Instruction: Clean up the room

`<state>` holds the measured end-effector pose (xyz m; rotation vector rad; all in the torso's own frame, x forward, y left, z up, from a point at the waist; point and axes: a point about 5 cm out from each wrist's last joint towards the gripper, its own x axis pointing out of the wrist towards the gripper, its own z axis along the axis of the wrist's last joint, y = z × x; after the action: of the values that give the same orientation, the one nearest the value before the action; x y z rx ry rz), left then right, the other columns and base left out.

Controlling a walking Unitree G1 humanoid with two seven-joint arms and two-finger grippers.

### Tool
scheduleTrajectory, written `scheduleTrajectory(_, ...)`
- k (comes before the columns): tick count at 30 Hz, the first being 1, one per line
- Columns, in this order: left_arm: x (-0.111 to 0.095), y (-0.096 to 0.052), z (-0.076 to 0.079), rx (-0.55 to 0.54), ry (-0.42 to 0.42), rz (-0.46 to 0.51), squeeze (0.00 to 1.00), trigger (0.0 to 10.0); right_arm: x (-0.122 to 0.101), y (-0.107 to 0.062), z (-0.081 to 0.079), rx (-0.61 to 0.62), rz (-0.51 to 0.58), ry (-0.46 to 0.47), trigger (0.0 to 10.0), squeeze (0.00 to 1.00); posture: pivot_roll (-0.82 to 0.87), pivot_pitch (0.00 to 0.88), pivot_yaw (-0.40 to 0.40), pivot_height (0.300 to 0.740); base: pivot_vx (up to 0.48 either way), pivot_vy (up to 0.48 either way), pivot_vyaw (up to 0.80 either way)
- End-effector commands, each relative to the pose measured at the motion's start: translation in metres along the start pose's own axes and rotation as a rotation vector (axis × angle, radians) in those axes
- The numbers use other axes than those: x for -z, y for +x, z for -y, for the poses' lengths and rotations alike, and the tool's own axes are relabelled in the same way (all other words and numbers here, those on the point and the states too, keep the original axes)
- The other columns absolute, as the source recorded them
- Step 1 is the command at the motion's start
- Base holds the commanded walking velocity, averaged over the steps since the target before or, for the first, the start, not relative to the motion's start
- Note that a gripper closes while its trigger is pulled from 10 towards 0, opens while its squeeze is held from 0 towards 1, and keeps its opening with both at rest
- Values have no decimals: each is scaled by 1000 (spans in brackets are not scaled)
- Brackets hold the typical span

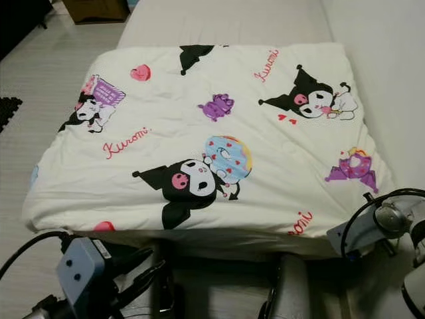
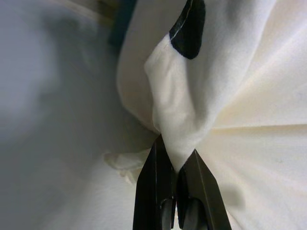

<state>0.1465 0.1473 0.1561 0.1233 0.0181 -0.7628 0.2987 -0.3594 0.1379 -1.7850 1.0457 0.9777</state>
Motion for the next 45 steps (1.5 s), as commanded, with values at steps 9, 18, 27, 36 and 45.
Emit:
scheduleTrajectory(9, 0, -2, 4, 21, 14, -13, 0, 10000, 28, 2, -58, -301, -94, 100, 10000, 24, 66, 319, 25, 576, 0, 0, 0)
scheduleTrajectory(18, 0, -2, 2, 16, 20, -15, 0, 10000, 17, -1, -26, -147, -45, 87, 10000, 0, 67, 319, 25, 576, 0, 0, 0)
scheduleTrajectory(27, -1, -1, -2, -26, 9, 6, 0, 10000, -9, -29, 37, -14, 375, 488, 10000, 0, 58, 317, 24, 576, 0, 0, 0)
scheduleTrajectory(36, -4, 6, -18, -163, 25, 53, 0, 10000, -59, -55, 97, 141, 1084, 787, 10000, 0, 56, 320, 18, 576, 0, 0, 0)
scheduleTrajectory(45, 3, 0, -21, -186, 54, 18, 0, 10000, -141, -40, 104, 413, 1047, 495, 10000, 1000, 40, 323, 24, 576, 0, 0, 0)
